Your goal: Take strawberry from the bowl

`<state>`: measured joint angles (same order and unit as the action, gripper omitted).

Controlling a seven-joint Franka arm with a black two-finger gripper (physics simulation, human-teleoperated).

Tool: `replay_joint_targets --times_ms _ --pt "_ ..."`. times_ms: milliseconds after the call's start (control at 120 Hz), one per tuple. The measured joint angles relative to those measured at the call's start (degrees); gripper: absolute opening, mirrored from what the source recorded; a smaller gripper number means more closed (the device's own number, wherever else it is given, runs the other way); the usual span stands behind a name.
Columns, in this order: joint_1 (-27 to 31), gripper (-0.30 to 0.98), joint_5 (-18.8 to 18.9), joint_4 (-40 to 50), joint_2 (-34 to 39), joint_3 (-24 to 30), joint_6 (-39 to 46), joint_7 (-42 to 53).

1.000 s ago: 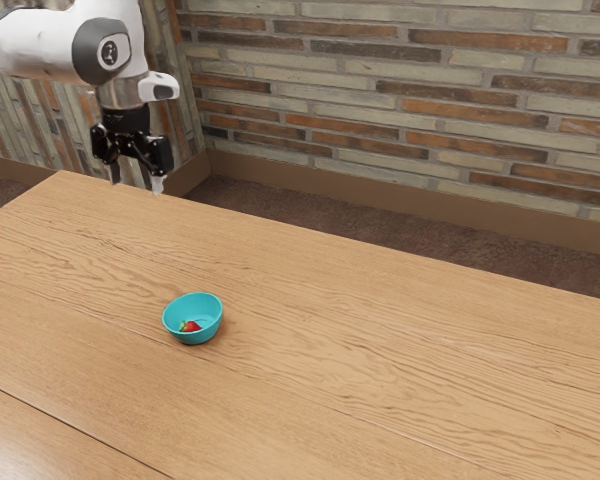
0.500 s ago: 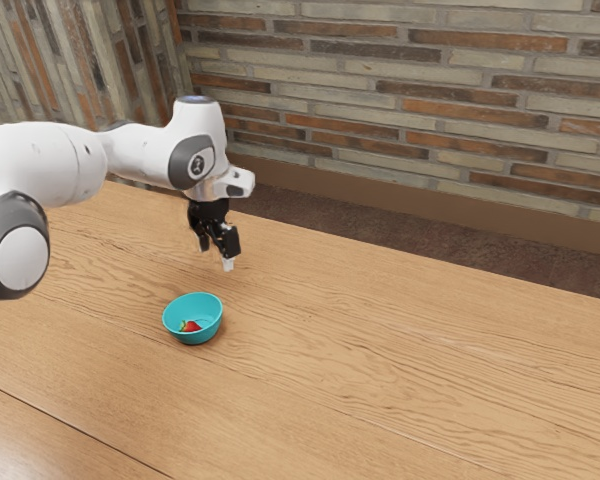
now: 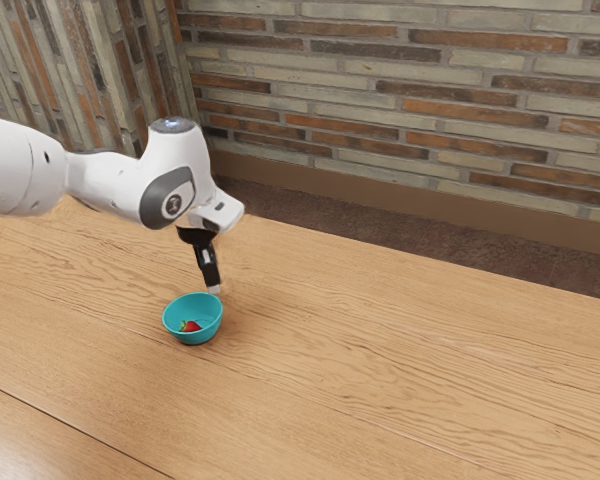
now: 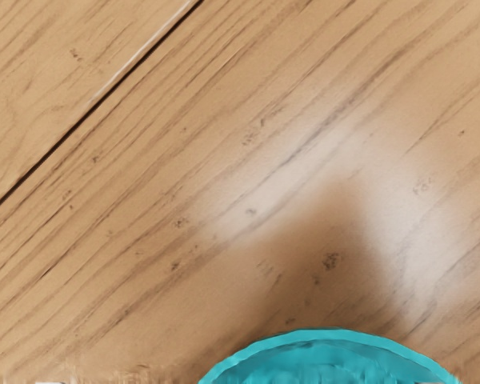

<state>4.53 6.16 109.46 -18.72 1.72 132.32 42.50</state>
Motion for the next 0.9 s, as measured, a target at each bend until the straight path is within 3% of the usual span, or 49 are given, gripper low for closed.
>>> replay_joint_targets --times_ms 175,433,900 --pt "1.01 0.47 -1.80 10.33 3.22 -1.06 5.24 3.55" --pt "1.35 0.34 -3.28 12.91 3.65 -1.63 9.01 7.23" --pt "1.40 0.31 -3.81 16.12 5.21 -1.79 10.28 11.29"
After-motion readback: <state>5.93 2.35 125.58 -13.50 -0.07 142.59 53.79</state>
